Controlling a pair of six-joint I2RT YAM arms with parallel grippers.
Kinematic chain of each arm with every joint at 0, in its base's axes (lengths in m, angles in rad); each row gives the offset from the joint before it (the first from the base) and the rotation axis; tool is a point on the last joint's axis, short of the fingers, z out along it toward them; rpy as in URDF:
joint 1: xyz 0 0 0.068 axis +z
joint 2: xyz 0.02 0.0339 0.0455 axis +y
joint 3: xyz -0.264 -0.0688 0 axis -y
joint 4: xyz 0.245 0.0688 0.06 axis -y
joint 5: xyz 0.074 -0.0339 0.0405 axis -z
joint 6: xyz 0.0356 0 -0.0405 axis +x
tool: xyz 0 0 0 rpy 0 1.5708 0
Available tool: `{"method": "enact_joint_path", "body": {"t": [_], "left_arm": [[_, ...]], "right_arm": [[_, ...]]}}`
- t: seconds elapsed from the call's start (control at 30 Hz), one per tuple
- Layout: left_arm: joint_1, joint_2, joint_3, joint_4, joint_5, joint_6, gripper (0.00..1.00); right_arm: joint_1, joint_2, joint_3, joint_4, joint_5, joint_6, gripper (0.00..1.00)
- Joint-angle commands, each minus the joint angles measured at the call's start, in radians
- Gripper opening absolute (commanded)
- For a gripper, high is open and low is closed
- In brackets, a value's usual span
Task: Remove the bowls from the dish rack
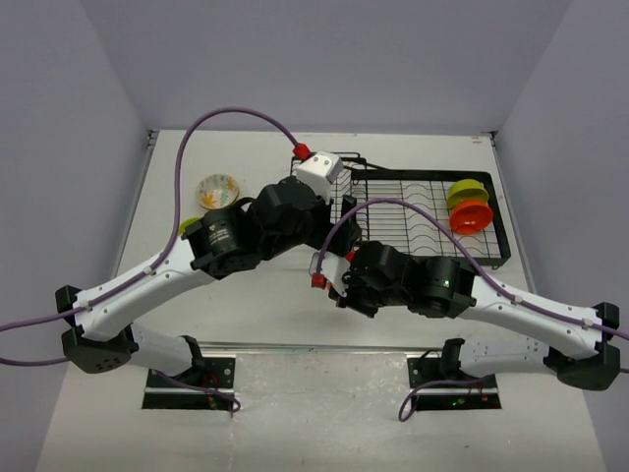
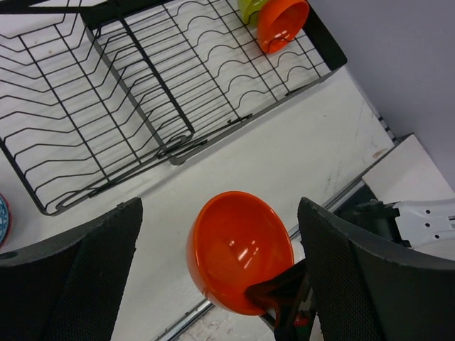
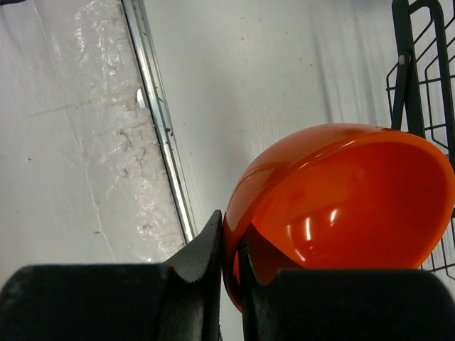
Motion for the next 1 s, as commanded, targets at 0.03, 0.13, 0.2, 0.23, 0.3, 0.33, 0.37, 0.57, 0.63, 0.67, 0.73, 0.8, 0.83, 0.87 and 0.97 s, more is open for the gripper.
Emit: {"method": "enact_joint_path", "body": {"t": [0.03,0.13,0.2,0.23,0.3,0.33,0.37,0.57,0.63,0.67,0.73,0.8,0.83,0.87,0.97], "left_arm": [[-0.032,-0.030,-0.103,-0.074,0.000,-0.024,0.84],[-0.032,-0.047,-0.145,-0.068,-0.008,-0.030,0.79],[-0.032,-0.034,-0.154,-0.101,-0.035,-0.034,0.80],[-0.033,-0.028,-0.154,-0.111,-0.034,-0.034,0.80],[-0.033,-0.014,-0.160,-0.111,-0.010,-0.027,0.83],[-0.032,-0.011,-0.162,-0.109,-0.010,-0.024,0.84],[-0.032,-0.008,-0.162,-0.109,-0.017,-0.025,0.86],[-0.030,-0.082,-0.131,-0.119,-0.191,-0.115,1.00],[-0.027,-0.122,-0.129,-0.123,-0.255,-0.160,1.00],[-0.026,-0.143,-0.137,-0.096,-0.263,-0.172,1.00],[-0.024,-0.195,-0.155,-0.065,-0.240,-0.154,1.00],[-0.024,-0.186,-0.148,-0.080,-0.209,-0.139,1.00],[-0.024,-0.176,-0.140,-0.089,-0.201,-0.133,1.00],[-0.024,-0.163,-0.130,-0.094,-0.191,-0.128,1.00],[-0.024,-0.111,-0.123,-0.102,-0.148,-0.110,1.00]], "right_arm": [[0.016,-0.040,0.067,0.184,0.083,-0.044,0.00],[0.021,-0.065,0.041,0.220,0.140,-0.053,0.00],[0.027,-0.074,0.042,0.224,0.178,-0.064,0.00],[0.033,-0.075,0.049,0.223,0.183,-0.070,0.00],[0.035,-0.074,0.055,0.227,0.183,-0.094,0.00],[0.040,-0.072,0.068,0.217,0.177,-0.104,0.00],[0.046,-0.069,0.076,0.210,0.172,-0.105,0.00],[0.086,-0.095,0.052,0.213,0.157,-0.098,0.00],[0.089,-0.103,0.044,0.209,0.166,-0.092,0.00],[0.089,-0.103,0.041,0.210,0.174,-0.088,0.00],[0.092,-0.100,0.044,0.206,0.189,-0.095,0.00],[0.090,-0.080,0.072,0.189,0.211,-0.116,0.00],[0.092,-0.071,0.105,0.180,0.217,-0.124,0.00],[0.090,-0.046,0.124,0.163,0.231,-0.143,0.00],[0.090,-0.009,0.177,0.146,0.260,-0.180,0.00]]}}
